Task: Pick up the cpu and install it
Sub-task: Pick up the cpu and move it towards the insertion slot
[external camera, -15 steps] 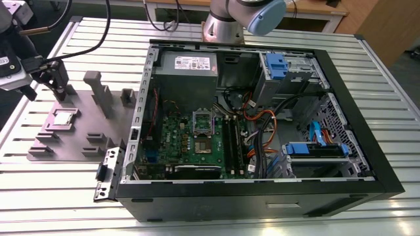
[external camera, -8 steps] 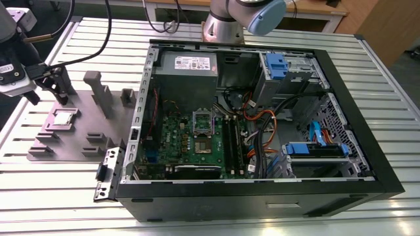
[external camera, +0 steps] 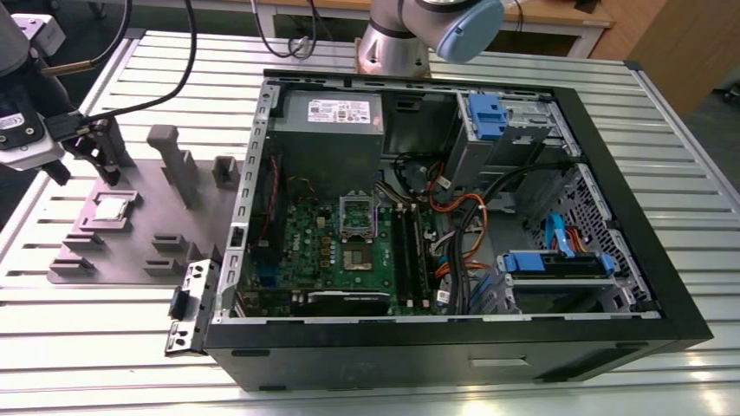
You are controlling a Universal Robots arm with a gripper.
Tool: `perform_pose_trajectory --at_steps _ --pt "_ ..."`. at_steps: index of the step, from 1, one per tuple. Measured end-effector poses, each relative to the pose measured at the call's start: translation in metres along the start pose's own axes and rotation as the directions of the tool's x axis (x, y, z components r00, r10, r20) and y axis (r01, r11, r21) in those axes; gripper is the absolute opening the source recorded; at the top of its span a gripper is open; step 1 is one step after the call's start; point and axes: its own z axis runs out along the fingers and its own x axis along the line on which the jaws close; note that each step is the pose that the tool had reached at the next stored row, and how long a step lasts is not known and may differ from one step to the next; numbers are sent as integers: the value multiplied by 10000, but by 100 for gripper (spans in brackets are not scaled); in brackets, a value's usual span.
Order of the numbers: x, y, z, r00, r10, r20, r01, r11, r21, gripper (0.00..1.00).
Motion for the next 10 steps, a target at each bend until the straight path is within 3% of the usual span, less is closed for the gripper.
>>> perform_pose_trajectory --at_steps 6,10 --pt "0 0 4 10000 5 1 -5 10000 -1 66" --pt "1 -2 58 9999 112 4 -112 9999 2 66"
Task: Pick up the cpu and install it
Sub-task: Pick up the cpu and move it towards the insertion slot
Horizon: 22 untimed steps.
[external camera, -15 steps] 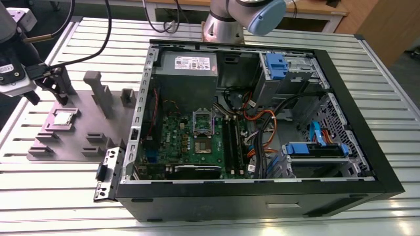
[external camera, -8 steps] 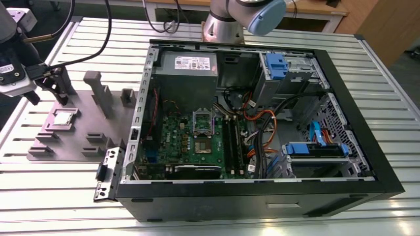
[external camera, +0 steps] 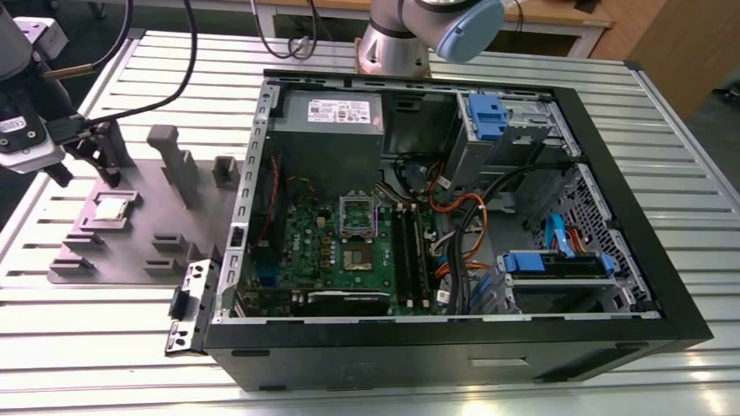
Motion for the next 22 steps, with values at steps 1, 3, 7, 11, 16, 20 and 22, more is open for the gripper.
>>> perform_pose_trajectory --at_steps 1,3,7,11,16,20,22 --pt "0 -3 18 10000 2 -1 -2 10000 1 66" --pt "-1 -12 55 10000 1 0 -1 10000 0 66" --pt "-1 -25 127 10000 2 0 -2 10000 1 65" --pt "0 -31 197 10000 2 -1 -2 10000 1 58" --pt "2 -32 224 10000 2 -3 -2 10000 2 58" --pt "2 -32 226 10000 2 -1 -2 10000 1 58" --pt "2 -32 229 10000 2 0 -2 10000 0 59"
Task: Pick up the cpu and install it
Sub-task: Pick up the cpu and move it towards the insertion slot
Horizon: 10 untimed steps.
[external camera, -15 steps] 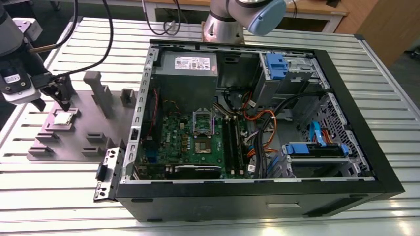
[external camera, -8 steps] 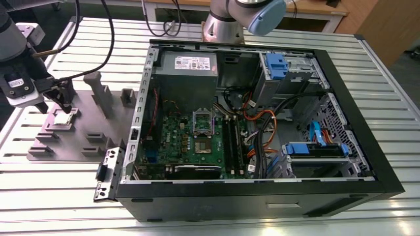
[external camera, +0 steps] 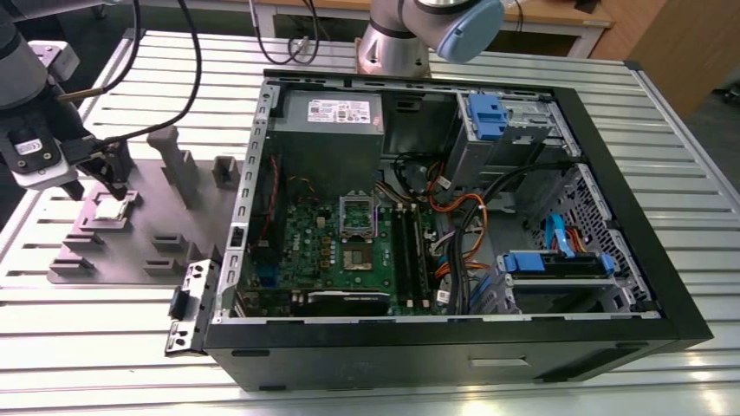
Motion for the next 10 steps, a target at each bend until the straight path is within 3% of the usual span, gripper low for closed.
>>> perform_pose_trajectory --at_steps 1,2,10 --pt "0 0 10 10000 0 4 0 10000 -2 59" --pt "0 -1 25 10000 0 2 0 10000 -1 65" --pt "5 -7 169 10000 17 -1 -17 10000 6 65"
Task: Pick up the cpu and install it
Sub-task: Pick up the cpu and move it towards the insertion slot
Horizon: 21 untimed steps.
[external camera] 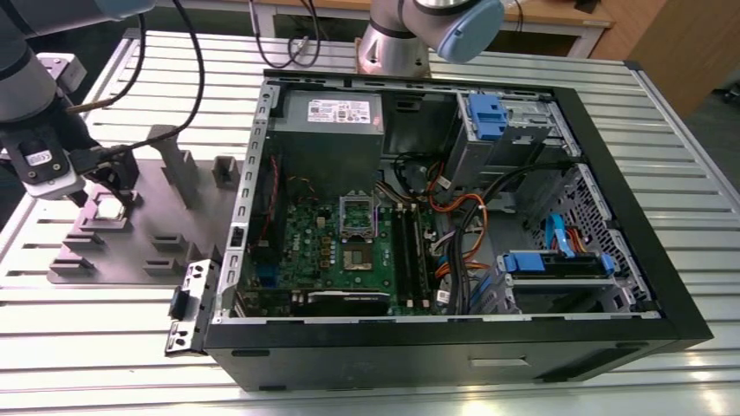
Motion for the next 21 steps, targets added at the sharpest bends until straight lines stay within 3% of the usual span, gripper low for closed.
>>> perform_pose_trajectory --at_steps 3,7,21 --pt "2 -2 48 10000 27 3 -27 10000 39 65" --pt "2 -3 59 10000 33 6 -33 9999 98 65" --pt "-9 -15 105 9999 171 12 -171 9998 103 65"
